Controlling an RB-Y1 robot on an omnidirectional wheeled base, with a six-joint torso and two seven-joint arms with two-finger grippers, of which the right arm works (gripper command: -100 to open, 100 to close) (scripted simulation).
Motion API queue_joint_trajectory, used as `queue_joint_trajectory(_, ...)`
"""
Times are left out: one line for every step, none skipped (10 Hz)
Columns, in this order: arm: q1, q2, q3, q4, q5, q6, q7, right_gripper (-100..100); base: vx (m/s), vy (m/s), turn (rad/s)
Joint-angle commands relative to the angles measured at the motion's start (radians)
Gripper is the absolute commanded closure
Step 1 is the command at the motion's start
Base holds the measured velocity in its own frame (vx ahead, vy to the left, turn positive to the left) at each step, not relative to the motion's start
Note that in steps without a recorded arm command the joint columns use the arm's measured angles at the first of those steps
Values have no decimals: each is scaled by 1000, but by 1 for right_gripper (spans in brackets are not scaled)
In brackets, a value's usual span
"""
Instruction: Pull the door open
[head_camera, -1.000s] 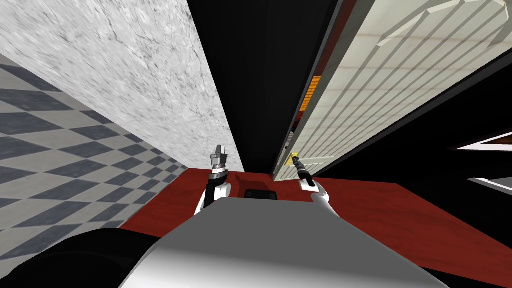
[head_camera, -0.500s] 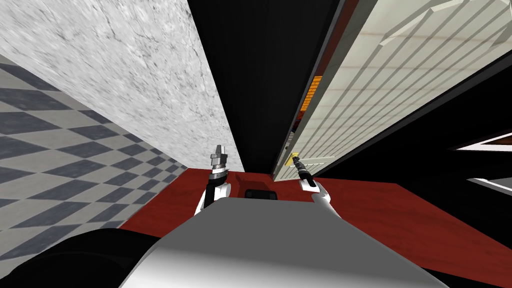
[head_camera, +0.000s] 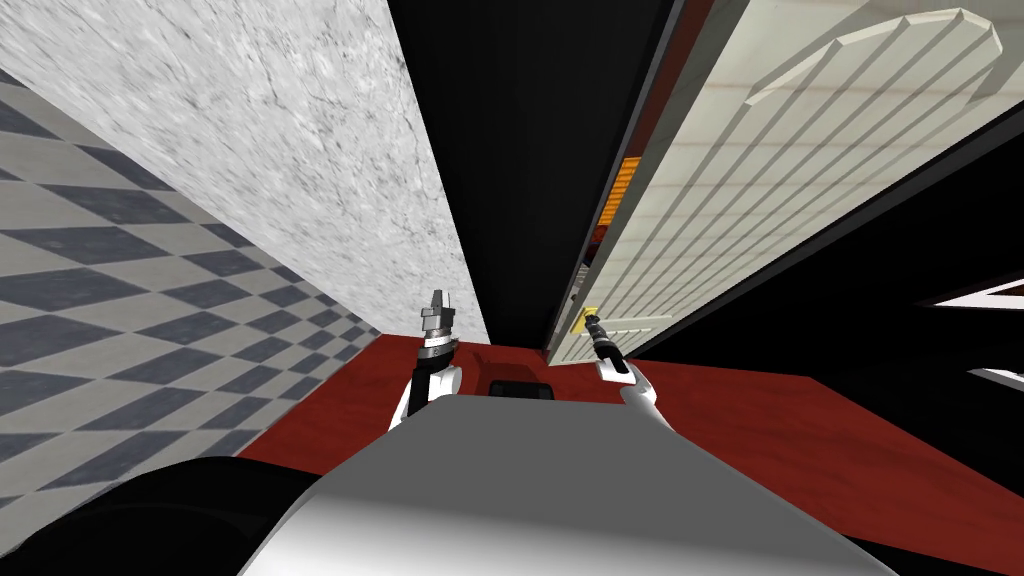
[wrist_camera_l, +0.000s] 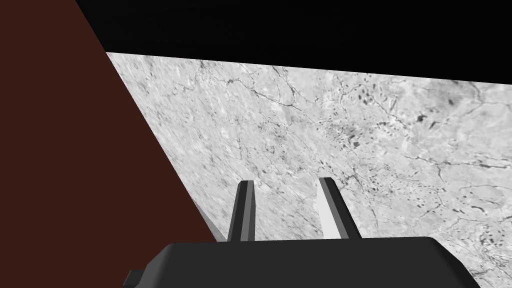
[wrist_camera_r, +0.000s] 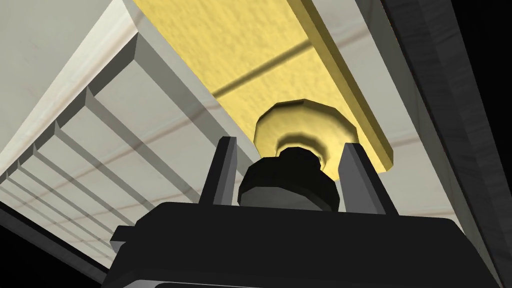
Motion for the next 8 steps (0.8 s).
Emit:
queue_joint_trajectory(13,-11,-16,-11,-6,9,-47,100,-24,-27,68)
queue_joint_trajectory(16,-10,-16,-14,-7,9,-72,100,-17,-41,62)
queue_joint_trajectory(19,-8,-16,-19,-9,10,-102,100,-29,-47,73)
queue_joint_trajectory(23,-6,-17,-23,-11,10,-130,100,-31,-42,86)
queue_joint_trajectory(23,-6,-17,-23,-11,10,-138,100,-27,-26,43)
queue_joint_trajectory(26,-4,-17,-28,-12,10,-171,100,-8,-13,52)
queue_joint_trajectory(29,-2,-17,-33,-14,11,-200,100,-29,-29,68)
queue_joint_trajectory(29,-2,-17,-33,-14,11,-204,100,-25,-27,25)
